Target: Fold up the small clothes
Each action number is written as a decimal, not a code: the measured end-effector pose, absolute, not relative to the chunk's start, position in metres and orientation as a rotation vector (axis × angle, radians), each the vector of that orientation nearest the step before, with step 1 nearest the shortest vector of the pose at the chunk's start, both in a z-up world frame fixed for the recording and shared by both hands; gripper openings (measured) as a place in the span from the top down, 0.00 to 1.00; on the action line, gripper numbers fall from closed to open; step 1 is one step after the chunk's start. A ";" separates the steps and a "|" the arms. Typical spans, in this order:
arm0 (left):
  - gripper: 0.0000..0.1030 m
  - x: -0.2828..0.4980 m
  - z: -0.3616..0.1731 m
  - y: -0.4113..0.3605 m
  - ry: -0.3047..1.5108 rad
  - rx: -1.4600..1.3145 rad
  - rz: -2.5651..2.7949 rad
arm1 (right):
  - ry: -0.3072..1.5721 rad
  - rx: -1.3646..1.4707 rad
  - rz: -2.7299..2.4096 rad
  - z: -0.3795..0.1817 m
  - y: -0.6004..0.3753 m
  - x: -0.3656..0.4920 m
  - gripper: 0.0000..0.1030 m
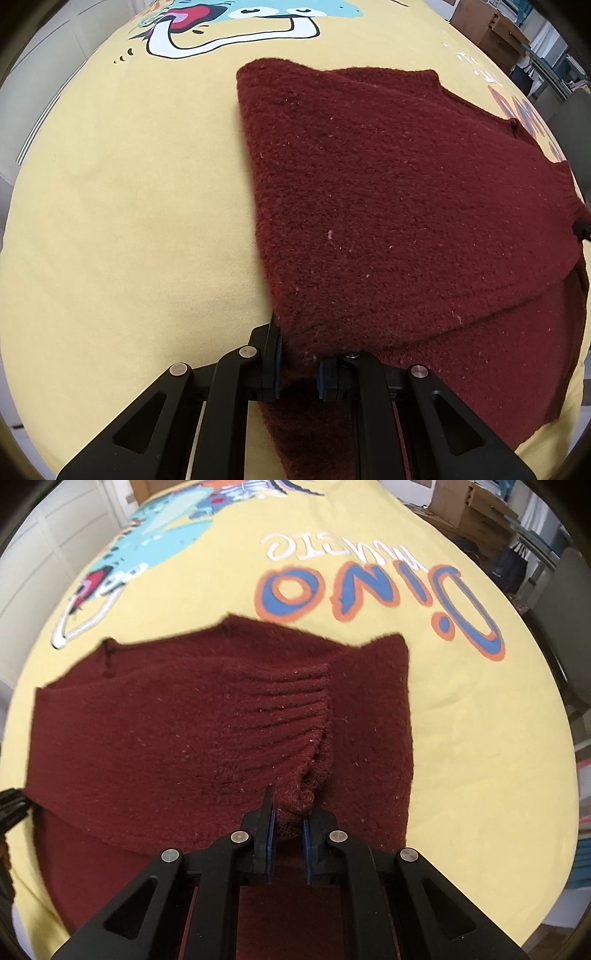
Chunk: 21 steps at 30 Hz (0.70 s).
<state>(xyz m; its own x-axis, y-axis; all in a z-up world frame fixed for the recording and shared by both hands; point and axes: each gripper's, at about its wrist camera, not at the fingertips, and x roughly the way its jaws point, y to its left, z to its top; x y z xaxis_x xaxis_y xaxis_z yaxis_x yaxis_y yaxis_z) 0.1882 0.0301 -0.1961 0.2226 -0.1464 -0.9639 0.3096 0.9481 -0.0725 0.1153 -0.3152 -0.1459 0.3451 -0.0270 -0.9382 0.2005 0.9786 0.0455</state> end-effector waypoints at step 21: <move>0.01 0.158 -0.130 0.049 1.149 0.240 -0.289 | 1.065 0.143 -0.185 -0.117 -0.307 0.079 0.15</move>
<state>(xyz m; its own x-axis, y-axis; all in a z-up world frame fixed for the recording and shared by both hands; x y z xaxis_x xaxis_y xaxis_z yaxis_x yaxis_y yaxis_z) 0.1579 0.0491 -0.1296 0.3793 -0.1019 -0.9196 0.3455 0.9376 0.0386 0.0793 -0.3065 -0.1172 0.4713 -0.0815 -0.8782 0.2189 0.9754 0.0270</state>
